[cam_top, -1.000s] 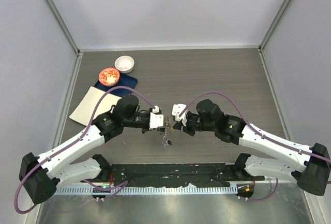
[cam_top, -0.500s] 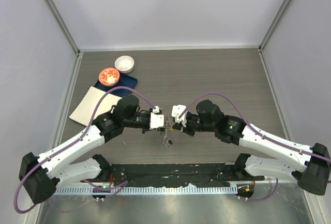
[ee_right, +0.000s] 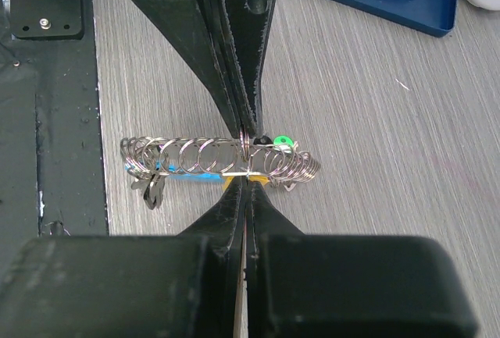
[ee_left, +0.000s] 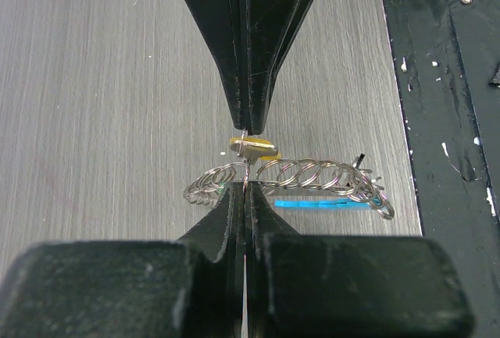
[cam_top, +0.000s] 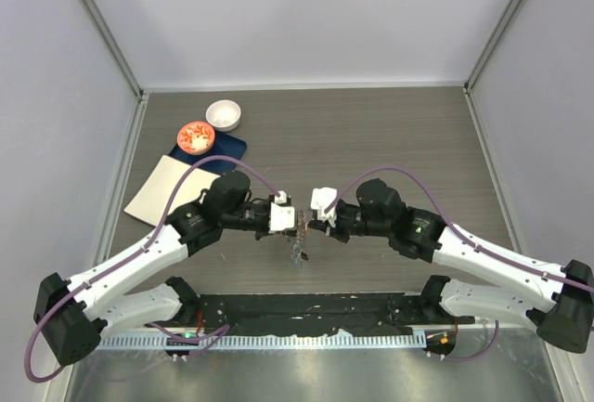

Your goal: Put the keys on the keyring

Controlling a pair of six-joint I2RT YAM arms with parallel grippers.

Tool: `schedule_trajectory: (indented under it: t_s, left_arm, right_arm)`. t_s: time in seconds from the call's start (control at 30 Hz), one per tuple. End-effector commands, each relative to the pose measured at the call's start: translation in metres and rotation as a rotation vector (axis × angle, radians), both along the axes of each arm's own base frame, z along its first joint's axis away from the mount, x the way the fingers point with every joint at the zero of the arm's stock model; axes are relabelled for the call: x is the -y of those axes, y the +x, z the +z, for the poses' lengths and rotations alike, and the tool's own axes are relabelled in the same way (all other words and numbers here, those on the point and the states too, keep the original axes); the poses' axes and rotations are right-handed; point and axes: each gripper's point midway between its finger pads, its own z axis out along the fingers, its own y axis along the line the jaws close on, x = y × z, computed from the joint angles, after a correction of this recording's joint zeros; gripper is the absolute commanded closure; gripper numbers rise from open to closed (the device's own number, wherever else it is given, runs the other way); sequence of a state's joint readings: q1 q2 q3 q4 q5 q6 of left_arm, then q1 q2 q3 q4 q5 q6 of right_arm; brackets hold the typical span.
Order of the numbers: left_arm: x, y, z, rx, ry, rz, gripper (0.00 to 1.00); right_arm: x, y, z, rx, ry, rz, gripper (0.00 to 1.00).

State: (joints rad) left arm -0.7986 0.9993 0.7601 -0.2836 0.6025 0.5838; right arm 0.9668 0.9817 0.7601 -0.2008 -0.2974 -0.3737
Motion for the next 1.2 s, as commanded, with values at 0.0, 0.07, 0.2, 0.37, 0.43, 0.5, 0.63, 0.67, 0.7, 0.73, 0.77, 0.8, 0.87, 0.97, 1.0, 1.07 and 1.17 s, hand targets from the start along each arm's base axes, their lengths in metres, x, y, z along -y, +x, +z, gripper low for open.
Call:
schedule_trajectory:
  t_s: [0.0,0.07,0.2,0.37,0.43,0.5,0.63,0.67,0.7,0.73,0.77,0.8,0.87,0.97,1.0,1.07,1.17]
  left_arm:
    - [0.0075,0.0031,0.0186,0.051,-0.061,-0.011,1.0]
    - [0.0075,0.0034,0.0185,0.053,-0.06,-0.009,1.0]
    - [0.0052,0.006,0.0196,0.063,-0.058,0.009,1.0]
    - [0.0047,0.0069,0.0192,0.066,-0.055,0.014,1.0]
    - [0.0049,0.0064,0.0193,0.065,-0.056,0.011,1.0]
    - [0.0057,0.0058,0.0195,0.063,-0.058,0.008,1.0]
    - [0.0066,0.0045,0.0204,0.058,-0.063,-0.001,1.0]
    - [0.0065,0.004,0.0201,0.053,-0.063,-0.001,1.0]
    - [0.0068,0.0039,0.0212,0.056,-0.067,-0.002,1.0]
    - [0.0072,0.0033,0.0212,0.054,-0.066,-0.005,1.0]
    - [0.007,0.003,0.0221,0.055,-0.069,-0.005,1.0]
    - [0.007,0.0033,0.0217,0.053,-0.068,-0.004,1.0]
    - [0.0073,0.0026,0.0213,0.053,-0.069,-0.007,1.0]
    - [0.0075,0.0025,0.0228,0.054,-0.072,-0.008,1.0]
    - [0.0075,0.0021,0.0233,0.055,-0.074,-0.009,1.0]
    - [0.0074,0.0017,0.0232,0.054,-0.074,-0.013,1.0]
    - [0.008,0.0002,0.023,0.048,-0.076,-0.02,1.0]
  right_arm:
    - [-0.0066,0.0023,0.0244,0.06,0.061,0.014,0.99]
    - [-0.0058,0.0031,0.0221,0.057,0.052,0.01,0.99]
    - [-0.0033,0.0023,0.0199,0.052,0.042,0.004,0.99]
    - [-0.0026,0.0002,0.0202,0.048,0.041,0.011,0.99]
    - [-0.0033,-0.0012,0.0198,0.044,0.042,0.02,0.99]
    - [-0.0038,-0.0006,0.0187,0.042,0.04,0.019,0.99]
    - [-0.005,-0.0001,0.019,0.045,0.043,0.02,0.99]
    - [-0.0053,0.0002,0.0196,0.047,0.046,0.02,0.99]
    - [-0.0054,0.0005,0.0199,0.048,0.046,0.018,0.99]
    - [-0.0055,0.0009,0.0202,0.049,0.046,0.017,0.99]
    - [-0.006,0.0013,0.0195,0.049,0.044,0.017,0.99]
    - [-0.0058,0.0012,0.0192,0.048,0.043,0.017,0.99]
    - [-0.0067,0.0015,0.0183,0.045,0.041,0.018,0.99]
    - [-0.0076,0.0011,0.0168,0.041,0.037,0.023,0.99]
    - [-0.0076,0.0012,0.0176,0.044,0.039,0.024,0.99]
    - [-0.0077,0.0019,0.0174,0.045,0.038,0.021,0.99]
    - [-0.0079,0.0024,0.0189,0.049,0.043,0.019,0.99]
